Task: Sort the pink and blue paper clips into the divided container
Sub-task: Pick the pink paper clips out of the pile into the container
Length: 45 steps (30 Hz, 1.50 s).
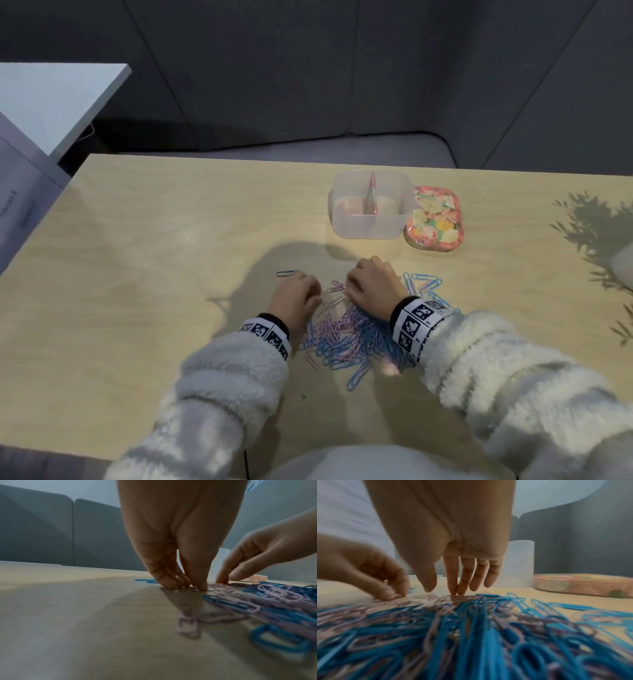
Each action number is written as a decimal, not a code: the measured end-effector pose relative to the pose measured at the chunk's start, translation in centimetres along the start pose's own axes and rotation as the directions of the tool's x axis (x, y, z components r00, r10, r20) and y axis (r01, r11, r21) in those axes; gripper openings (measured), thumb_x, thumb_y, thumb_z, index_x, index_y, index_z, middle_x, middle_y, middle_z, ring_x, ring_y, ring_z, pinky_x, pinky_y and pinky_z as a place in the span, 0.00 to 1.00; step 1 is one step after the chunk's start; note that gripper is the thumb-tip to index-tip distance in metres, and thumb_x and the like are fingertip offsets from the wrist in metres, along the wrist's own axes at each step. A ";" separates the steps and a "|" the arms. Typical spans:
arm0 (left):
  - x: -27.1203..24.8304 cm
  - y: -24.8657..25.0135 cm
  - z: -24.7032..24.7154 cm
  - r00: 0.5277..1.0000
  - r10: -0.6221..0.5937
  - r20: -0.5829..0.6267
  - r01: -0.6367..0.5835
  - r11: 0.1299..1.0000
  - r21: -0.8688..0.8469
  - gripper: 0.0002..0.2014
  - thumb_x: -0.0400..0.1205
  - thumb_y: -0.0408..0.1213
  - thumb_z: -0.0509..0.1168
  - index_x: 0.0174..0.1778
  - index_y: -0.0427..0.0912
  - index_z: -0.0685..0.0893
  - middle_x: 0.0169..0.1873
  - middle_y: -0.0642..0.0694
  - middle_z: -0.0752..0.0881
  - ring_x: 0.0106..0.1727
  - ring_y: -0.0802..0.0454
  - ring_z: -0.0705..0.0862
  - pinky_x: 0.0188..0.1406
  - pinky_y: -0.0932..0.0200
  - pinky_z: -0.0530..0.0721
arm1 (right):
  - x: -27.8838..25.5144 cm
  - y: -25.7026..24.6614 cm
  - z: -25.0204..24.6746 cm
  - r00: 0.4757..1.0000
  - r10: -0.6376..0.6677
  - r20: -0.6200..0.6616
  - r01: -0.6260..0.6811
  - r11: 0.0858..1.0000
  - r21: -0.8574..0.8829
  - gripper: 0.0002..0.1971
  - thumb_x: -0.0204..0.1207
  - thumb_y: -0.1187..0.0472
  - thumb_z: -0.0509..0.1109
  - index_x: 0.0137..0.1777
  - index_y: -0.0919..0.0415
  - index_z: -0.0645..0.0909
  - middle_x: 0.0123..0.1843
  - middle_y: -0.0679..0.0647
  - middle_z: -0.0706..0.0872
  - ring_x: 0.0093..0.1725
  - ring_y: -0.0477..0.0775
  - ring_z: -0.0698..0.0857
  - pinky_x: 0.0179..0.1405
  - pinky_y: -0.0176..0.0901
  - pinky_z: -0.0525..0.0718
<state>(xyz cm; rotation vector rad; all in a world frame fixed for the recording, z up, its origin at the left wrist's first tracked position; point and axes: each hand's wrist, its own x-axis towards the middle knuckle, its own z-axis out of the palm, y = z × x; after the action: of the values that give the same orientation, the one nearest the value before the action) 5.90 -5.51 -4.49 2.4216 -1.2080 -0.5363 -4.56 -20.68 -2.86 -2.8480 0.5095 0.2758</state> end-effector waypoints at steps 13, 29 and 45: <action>2.3 2.0 -0.4 0.980 0.141 0.139 -0.161 0.977 0.141 0.16 0.79 0.43 0.65 0.62 0.42 0.81 0.60 0.45 0.79 0.62 0.46 0.76 0.64 0.55 0.73 | 0.0 -0.8 0.2 0.999 0.054 0.006 -0.054 0.998 0.021 0.09 0.76 0.56 0.66 0.48 0.59 0.85 0.51 0.57 0.84 0.57 0.60 0.78 0.58 0.52 0.72; 2.9 3.0 -0.3 0.990 0.015 0.138 -0.028 0.995 0.092 0.07 0.80 0.33 0.63 0.52 0.36 0.81 0.52 0.39 0.85 0.55 0.42 0.82 0.57 0.50 0.81 | 0.9 0.2 -1.8 0.998 0.060 -0.020 -0.054 0.973 0.224 0.07 0.79 0.67 0.61 0.52 0.65 0.80 0.53 0.62 0.84 0.54 0.61 0.81 0.52 0.49 0.78; 8.9 6.8 -7.3 0.967 0.057 -0.248 -0.117 0.965 -0.236 0.06 0.77 0.31 0.64 0.46 0.37 0.85 0.36 0.42 0.85 0.37 0.52 0.78 0.46 0.52 0.82 | 7.9 2.9 -9.3 0.924 0.257 -0.283 -0.092 0.868 0.488 0.14 0.78 0.70 0.61 0.57 0.68 0.84 0.60 0.63 0.87 0.63 0.62 0.83 0.66 0.47 0.78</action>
<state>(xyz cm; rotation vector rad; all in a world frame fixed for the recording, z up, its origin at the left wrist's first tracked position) 9.92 -15.40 3.68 2.1384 -1.0703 -0.3352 3.05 -28.22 3.64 -2.3747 0.7874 -0.2876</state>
